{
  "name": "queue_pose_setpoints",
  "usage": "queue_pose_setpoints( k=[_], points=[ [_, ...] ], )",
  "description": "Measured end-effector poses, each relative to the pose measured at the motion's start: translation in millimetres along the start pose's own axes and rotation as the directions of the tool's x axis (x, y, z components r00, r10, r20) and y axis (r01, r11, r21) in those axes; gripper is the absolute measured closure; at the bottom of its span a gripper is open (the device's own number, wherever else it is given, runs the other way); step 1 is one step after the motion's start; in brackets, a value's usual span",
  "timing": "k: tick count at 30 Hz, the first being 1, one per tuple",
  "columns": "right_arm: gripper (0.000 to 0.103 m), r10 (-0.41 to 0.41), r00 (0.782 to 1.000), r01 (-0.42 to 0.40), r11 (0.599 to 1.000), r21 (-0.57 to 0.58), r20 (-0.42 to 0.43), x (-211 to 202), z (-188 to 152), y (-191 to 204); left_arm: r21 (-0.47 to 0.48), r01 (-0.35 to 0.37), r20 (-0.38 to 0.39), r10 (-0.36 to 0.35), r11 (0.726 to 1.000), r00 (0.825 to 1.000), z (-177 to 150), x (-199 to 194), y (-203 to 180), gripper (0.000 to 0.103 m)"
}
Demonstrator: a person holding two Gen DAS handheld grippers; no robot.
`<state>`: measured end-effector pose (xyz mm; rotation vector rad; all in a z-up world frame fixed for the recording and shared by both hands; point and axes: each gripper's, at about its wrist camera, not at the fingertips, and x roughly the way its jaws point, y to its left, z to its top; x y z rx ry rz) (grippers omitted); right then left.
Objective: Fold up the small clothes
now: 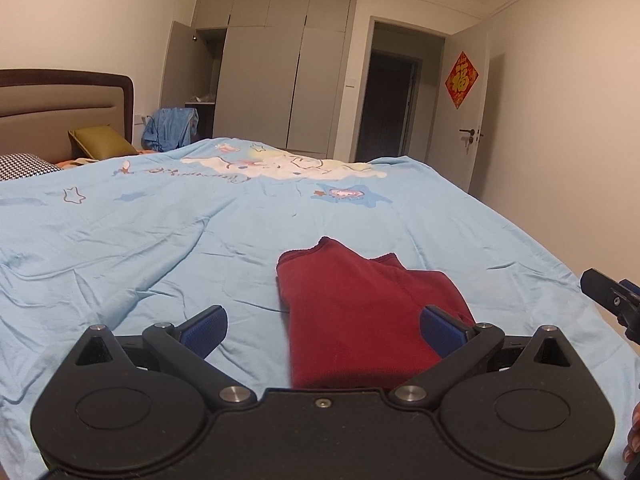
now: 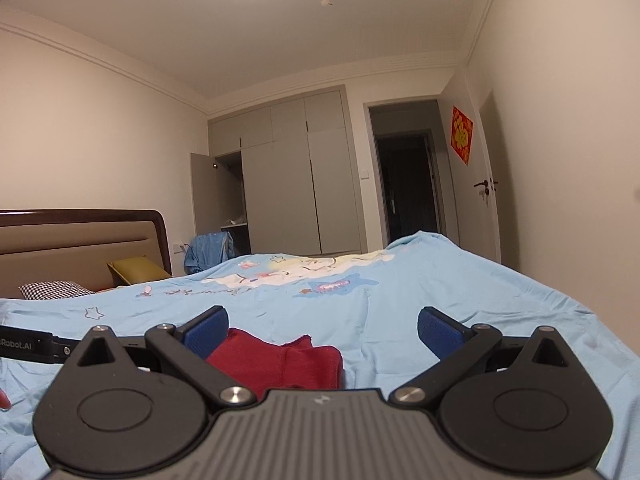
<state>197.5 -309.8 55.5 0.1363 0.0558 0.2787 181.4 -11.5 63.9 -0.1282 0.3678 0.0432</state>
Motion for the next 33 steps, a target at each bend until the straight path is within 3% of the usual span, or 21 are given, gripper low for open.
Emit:
queue_pose_setpoints(
  k=[8, 16, 24, 33],
  points=[
    [0.0, 0.026, 1.0, -0.027, 0.998, -0.064, -0.013, -36.9, -5.4, 20.4, 0.051, -0.008, 0.021, 0.007, 0.999, 1.0, -13.8, -39.7, 4.5, 0.001],
    [0.0, 0.042, 0.997, -0.045, 0.998, -0.049, -0.068, -72.5, -18.5, 47.2, 0.063, -0.008, 0.021, 0.006, 0.998, 1.0, -37.7, -73.6, 9.0, 0.001],
    [0.0, -0.021, 1.0, 0.02, 0.998, -0.055, -0.021, -101.7, -30.1, 55.8, 0.056, -0.032, 0.023, 0.031, 0.998, 0.999, -65.5, -101.3, 17.3, 0.001],
    [0.0, -0.046, 0.998, 0.043, 0.997, -0.066, -0.04, -115.5, -46.4, 59.9, 0.066, -0.072, 0.037, 0.069, 0.995, 0.997, -81.1, -127.8, 20.2, 0.001]
  ],
)
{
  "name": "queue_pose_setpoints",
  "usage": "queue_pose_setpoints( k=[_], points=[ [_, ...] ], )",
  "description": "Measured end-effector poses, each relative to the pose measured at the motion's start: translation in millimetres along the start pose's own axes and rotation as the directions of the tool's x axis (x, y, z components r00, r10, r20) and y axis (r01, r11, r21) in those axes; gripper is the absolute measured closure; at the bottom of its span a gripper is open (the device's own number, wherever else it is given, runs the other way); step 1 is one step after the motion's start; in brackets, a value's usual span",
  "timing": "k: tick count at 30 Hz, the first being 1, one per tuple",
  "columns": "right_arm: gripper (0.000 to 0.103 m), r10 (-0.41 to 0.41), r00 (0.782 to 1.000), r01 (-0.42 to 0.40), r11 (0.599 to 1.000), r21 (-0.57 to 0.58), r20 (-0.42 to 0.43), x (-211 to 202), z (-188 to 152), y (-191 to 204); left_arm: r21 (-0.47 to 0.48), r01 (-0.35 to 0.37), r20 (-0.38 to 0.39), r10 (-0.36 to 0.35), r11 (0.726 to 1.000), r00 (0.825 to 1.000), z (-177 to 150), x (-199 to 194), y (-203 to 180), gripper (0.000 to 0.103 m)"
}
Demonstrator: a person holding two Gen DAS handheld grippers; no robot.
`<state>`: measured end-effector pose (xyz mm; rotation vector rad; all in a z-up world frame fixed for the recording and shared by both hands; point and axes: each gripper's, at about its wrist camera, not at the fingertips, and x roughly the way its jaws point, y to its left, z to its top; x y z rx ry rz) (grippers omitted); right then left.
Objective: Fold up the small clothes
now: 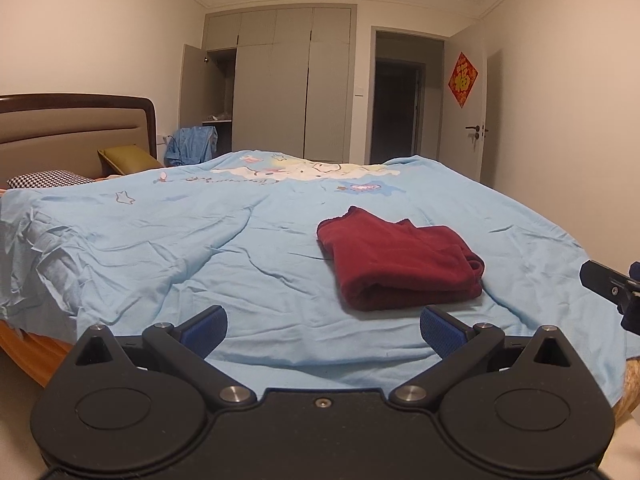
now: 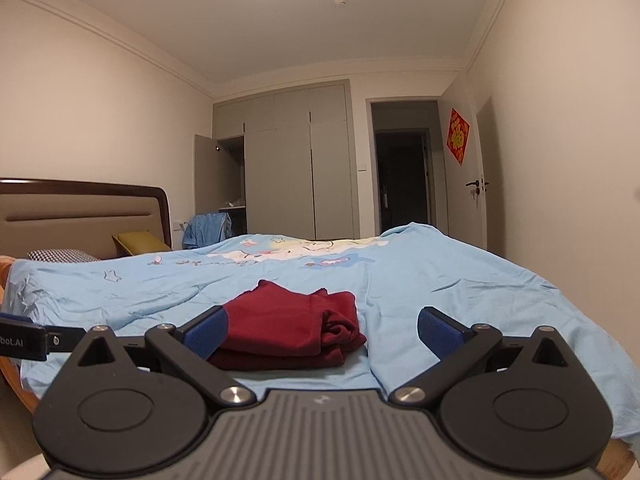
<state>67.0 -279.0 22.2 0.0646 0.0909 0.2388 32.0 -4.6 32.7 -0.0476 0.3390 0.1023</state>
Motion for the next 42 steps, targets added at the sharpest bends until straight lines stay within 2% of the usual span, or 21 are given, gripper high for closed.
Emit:
queue_pose_setpoints(
  k=[42],
  points=[
    [0.0, -0.008, 1.0, 0.008, 1.0, 0.007, -0.007, -0.4, -1.0, 5.5, -0.006, -0.011, -0.008, 0.011, 1.0, 1.0, -4.3, -5.3, 3.3, 0.001]
  ],
)
